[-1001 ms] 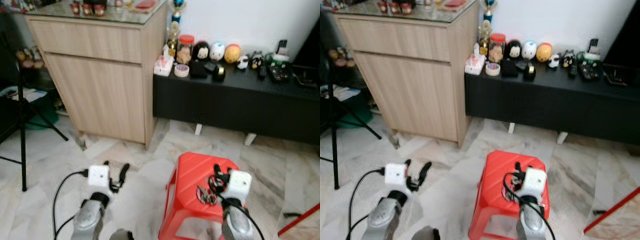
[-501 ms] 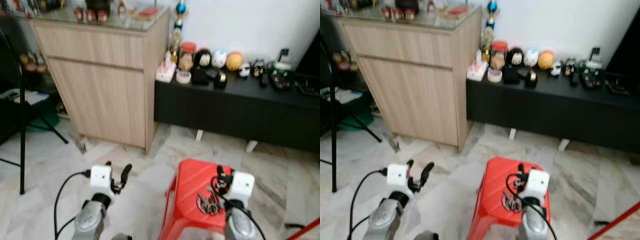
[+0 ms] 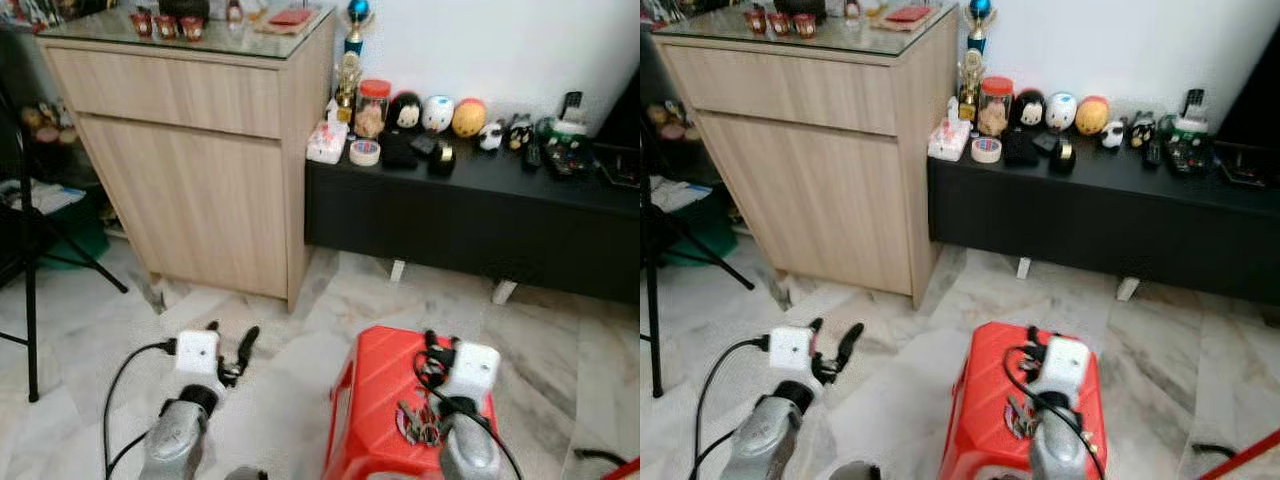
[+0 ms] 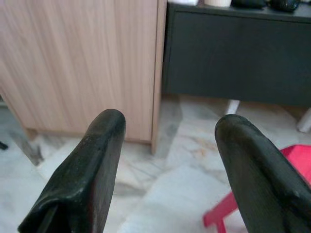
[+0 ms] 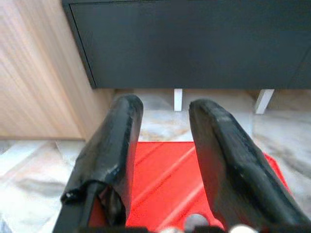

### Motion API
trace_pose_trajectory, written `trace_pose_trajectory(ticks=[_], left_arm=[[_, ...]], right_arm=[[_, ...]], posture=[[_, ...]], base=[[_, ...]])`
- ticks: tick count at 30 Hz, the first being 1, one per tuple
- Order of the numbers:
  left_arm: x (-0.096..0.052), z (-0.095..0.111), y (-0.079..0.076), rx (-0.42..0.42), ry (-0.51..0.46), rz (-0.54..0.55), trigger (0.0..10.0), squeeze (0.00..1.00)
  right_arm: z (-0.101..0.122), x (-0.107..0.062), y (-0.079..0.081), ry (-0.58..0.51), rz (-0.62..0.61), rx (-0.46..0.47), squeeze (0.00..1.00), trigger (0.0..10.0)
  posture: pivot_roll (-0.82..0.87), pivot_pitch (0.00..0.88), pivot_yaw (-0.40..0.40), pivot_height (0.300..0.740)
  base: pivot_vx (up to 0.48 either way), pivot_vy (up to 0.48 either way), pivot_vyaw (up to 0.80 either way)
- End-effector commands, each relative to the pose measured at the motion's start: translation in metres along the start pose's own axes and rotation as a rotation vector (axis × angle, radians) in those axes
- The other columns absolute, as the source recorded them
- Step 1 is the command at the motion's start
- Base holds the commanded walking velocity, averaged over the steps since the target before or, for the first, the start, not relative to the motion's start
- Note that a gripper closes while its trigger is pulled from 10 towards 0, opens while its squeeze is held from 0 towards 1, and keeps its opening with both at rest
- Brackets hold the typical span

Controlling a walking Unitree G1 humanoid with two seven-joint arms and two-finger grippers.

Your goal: Hang keys on a hook

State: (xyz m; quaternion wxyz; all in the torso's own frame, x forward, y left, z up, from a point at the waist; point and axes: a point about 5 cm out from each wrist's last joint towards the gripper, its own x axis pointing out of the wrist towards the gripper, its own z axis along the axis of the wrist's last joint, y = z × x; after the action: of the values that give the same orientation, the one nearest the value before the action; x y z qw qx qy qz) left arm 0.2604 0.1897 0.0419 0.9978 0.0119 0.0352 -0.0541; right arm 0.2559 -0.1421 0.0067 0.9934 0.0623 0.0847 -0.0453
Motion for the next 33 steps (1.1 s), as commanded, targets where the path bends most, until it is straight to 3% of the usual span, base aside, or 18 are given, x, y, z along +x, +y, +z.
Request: trace_pose_trajectory(ticks=[1,13,14,20,23,33], left_arm=[[0.000,-0.003,-0.008,-0.020,0.009,-0.017,10.0,0.00],[-0.001,-0.004,-0.008,-0.010,0.022,-0.015,10.0,0.00],[-0.001,-0.005,-0.008,-0.010,0.024,-0.017,10.0,0.00],[-0.002,-0.005,-0.008,-0.009,0.032,-0.024,10.0,0.00],[-0.003,-0.006,-0.009,-0.008,0.037,-0.028,10.0,0.00],[-0.004,-0.007,-0.011,-0.012,0.045,-0.037,10.0,0.00]], right_arm=[[0.000,0.000,-0.012,0.001,-0.032,-0.013,0.00,10.0],[-0.013,0.002,-0.022,0.131,-0.042,-0.028,0.00,10.0],[-0.021,0.001,-0.021,0.201,-0.025,-0.038,1.00,10.0],[-0.033,-0.001,-0.018,0.317,0.011,0.028,1.00,10.0],[-0.044,-0.006,-0.020,0.408,0.025,0.006,1.00,10.0],[-0.054,-0.013,-0.016,0.491,0.054,0.014,1.00,10.0]], posture=[[0.00,0.019,-0.047,0.648],[0.00,0.022,-0.048,0.648],[0.00,0.026,-0.048,0.648],[0.00,0.031,-0.046,0.648],[0.01,0.032,-0.046,0.648],[0.00,0.039,-0.046,0.648]], base=[[0.000,0.000,0.00],[0.000,0.000,0.00],[0.000,0.000,0.00],[0.000,0.000,0.00],[0.000,0.000,0.00],[0.000,0.000,0.00]])
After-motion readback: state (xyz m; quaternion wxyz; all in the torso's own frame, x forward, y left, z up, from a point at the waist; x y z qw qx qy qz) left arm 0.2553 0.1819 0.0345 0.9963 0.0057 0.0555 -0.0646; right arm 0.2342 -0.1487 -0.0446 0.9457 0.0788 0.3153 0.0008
